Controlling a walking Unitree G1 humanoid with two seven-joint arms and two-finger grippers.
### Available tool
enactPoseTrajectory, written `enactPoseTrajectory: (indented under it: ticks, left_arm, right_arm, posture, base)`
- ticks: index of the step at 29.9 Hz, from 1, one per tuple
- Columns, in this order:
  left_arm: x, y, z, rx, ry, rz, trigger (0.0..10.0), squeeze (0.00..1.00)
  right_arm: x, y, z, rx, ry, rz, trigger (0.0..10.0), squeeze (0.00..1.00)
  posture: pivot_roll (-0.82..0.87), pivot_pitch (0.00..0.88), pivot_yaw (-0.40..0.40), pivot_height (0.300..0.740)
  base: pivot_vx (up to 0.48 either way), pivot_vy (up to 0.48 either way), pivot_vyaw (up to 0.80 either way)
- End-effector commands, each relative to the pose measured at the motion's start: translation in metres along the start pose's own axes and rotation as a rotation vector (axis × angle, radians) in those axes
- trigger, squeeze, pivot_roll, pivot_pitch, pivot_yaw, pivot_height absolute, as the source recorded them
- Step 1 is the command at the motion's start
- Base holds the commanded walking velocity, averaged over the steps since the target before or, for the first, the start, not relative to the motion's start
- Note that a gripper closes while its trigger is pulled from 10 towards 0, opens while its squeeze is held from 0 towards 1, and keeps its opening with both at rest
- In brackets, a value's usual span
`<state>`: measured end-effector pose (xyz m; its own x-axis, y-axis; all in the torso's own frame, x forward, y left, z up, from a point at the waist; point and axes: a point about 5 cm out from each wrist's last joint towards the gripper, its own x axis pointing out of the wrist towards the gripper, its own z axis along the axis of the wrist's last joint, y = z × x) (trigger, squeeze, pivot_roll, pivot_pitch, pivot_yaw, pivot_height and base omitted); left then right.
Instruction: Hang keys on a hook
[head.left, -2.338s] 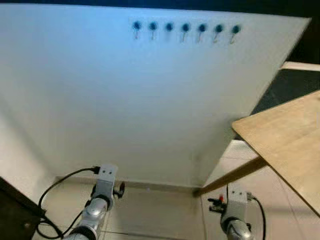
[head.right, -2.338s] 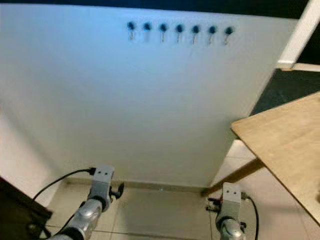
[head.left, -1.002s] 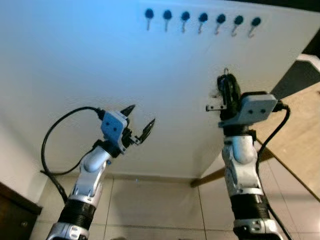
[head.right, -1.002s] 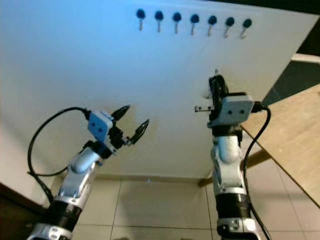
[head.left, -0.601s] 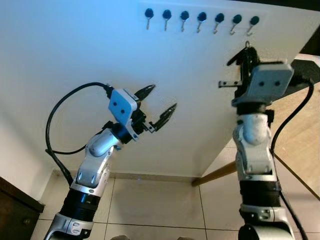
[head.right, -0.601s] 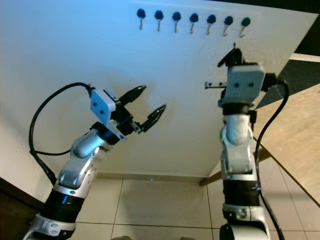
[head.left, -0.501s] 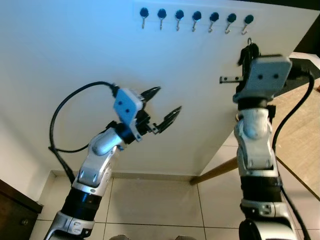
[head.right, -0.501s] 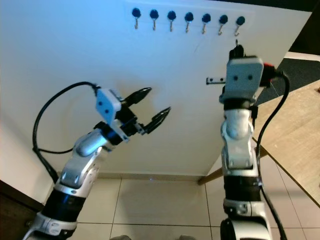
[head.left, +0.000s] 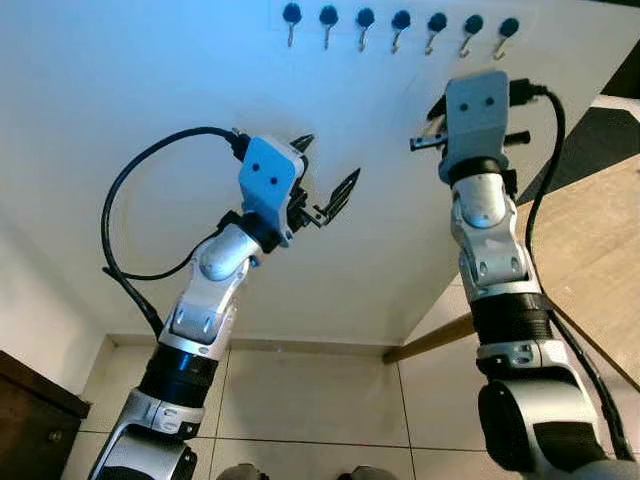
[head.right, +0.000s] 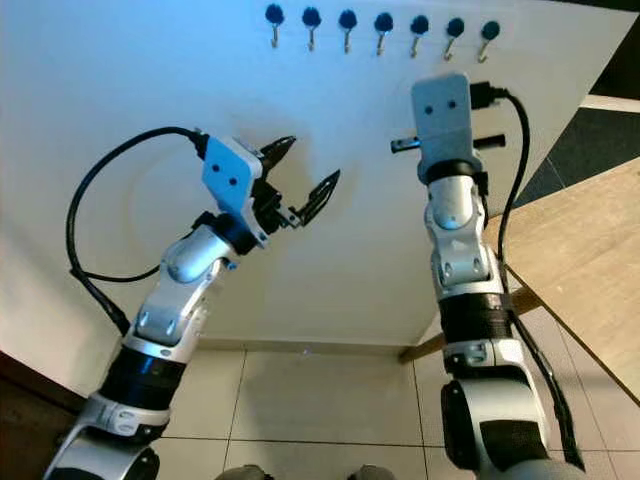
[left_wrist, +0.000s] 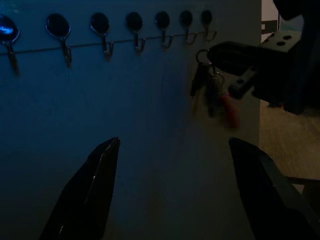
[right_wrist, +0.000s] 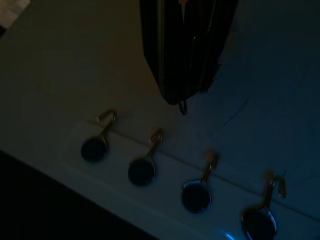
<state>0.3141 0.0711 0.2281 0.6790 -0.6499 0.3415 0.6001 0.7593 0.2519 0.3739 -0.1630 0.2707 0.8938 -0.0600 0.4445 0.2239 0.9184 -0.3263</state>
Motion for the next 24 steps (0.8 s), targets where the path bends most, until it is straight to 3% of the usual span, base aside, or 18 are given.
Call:
enactPoseTrajectory:
  ticks: [1,13,24]
  left_arm:
    - [0.005,-0.002,0.003,-0.018,-0.011,0.004,10.0,0.0]
    - [0.006,-0.005,0.0,-0.027,-0.003,0.004,10.0,0.0]
    - [0.006,-0.005,0.0,-0.029,-0.005,0.007,10.0,0.0]
  right_arm:
    - [0.004,-0.006,0.004,-0.02,-0.025,-0.035,10.0,0.0]
    - [0.011,-0.019,0.021,-0.102,-0.13,-0.117,10.0,0.0]
    - [0.015,-0.019,0.02,-0.13,-0.117,-0.126,10.0,0.0]
  posture:
    - [0.02,0.085,-0.061,0.74]
    - [0.01,0.076,-0.063,0.74]
    - [0.02,0.062,-0.066,0.74]
  base:
    - [0.0,0.0,0.0]
    - [0.0,0.0,0.0]
    - [0.0,0.0,0.0]
